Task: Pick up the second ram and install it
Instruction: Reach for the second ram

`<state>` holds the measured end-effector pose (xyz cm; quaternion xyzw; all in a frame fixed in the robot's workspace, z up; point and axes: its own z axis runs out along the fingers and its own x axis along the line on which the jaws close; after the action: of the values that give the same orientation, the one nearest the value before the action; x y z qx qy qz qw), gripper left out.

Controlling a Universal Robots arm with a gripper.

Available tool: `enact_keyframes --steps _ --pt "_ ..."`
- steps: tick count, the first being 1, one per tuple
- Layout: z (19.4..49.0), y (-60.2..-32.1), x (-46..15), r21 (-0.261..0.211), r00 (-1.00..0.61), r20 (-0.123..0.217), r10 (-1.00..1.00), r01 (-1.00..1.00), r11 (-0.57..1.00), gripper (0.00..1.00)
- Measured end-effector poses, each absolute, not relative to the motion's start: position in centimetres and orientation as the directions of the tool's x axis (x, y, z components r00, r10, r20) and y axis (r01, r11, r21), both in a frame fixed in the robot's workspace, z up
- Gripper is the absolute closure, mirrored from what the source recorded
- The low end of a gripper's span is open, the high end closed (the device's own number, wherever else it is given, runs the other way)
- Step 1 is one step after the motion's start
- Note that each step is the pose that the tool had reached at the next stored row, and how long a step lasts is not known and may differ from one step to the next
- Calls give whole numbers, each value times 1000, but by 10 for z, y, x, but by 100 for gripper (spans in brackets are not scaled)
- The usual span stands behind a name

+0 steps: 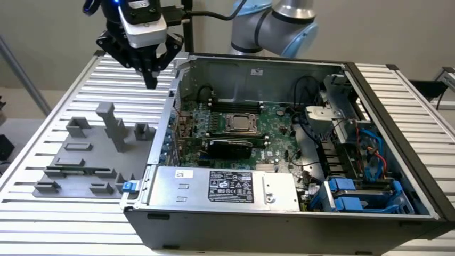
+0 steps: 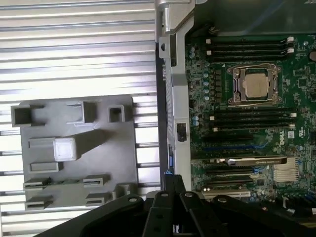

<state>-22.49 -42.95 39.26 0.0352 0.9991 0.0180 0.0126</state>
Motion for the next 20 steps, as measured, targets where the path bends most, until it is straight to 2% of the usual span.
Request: enact_keyframes --steps 20 --pt "389 -438 -313 -12 -997 -27 70 70 997 89"
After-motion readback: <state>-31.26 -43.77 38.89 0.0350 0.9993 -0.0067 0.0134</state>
